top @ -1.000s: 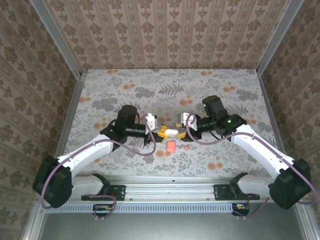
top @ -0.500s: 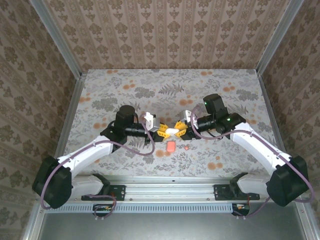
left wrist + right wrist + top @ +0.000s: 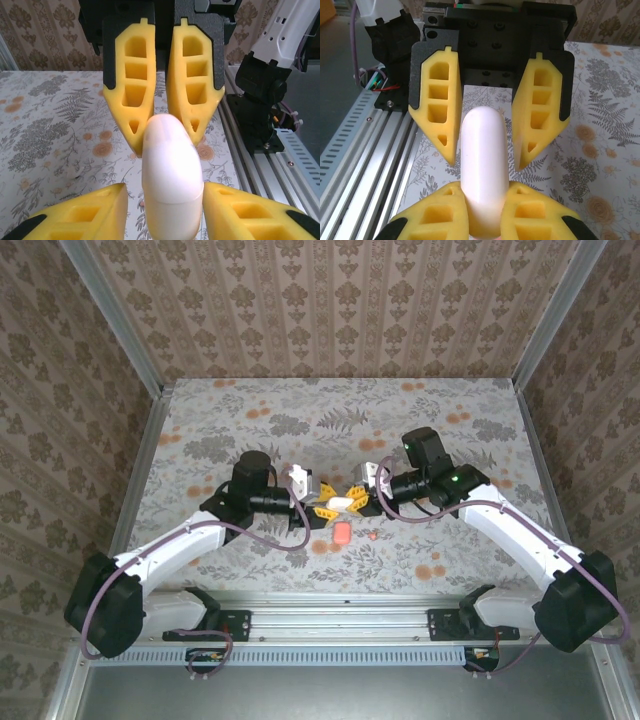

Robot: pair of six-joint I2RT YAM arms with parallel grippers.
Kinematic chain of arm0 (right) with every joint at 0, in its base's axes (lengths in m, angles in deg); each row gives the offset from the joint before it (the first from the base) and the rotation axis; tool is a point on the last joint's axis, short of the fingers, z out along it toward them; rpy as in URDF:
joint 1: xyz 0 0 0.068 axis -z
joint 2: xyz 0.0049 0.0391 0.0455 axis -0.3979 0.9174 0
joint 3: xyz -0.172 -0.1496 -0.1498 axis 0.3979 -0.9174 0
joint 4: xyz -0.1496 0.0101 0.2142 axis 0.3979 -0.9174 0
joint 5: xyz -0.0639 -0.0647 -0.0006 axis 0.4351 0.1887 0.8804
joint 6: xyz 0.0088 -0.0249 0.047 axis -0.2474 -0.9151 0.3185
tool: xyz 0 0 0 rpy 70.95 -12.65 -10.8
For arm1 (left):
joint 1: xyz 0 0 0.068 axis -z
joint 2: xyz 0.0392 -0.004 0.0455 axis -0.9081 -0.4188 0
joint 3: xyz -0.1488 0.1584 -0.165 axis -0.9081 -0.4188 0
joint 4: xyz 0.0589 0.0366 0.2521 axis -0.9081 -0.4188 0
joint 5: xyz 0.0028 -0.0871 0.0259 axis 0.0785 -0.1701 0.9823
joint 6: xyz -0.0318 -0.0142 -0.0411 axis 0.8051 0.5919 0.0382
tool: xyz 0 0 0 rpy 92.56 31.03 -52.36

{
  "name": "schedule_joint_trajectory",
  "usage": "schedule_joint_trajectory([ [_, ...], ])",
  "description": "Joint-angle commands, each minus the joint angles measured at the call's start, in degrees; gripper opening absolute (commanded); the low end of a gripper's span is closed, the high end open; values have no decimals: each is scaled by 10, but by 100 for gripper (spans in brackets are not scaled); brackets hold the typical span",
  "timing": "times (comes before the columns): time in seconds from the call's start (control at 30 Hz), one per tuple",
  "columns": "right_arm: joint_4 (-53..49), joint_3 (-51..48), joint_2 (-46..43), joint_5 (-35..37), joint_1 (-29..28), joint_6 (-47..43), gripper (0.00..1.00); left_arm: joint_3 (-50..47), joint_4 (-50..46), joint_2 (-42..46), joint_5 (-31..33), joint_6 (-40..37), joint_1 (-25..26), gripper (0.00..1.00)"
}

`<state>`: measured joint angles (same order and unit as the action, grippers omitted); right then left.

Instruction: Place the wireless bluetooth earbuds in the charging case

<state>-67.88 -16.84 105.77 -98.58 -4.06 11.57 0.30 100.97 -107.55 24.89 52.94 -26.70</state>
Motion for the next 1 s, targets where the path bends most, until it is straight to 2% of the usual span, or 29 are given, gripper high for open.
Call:
schedule_joint_trajectory([
  [0.0,-5,18,-11,15,-5,-13,10,20,-10,2,-3,-14,0,45],
  [0.23,4,19,-7,19,-9,-9,10,21,-11,0,-11,-10,4,42],
  [0.5,12,16,-9,25,-11,-3,11,20,-11,0,-17,-7,4,18],
  [0.53,12,16,-10,26,-11,-3,13,21,-11,0,-17,-6,5,16],
  [0.63,18,14,-13,24,-11,12,33,20,-10,2,-14,-7,4,13],
  [0.7,31,8,-16,23,-13,22,40,20,-9,1,-15,-6,5,12],
  [0.97,45,7,-15,42,-12,41,43,20,-11,2,-18,-6,6,11],
])
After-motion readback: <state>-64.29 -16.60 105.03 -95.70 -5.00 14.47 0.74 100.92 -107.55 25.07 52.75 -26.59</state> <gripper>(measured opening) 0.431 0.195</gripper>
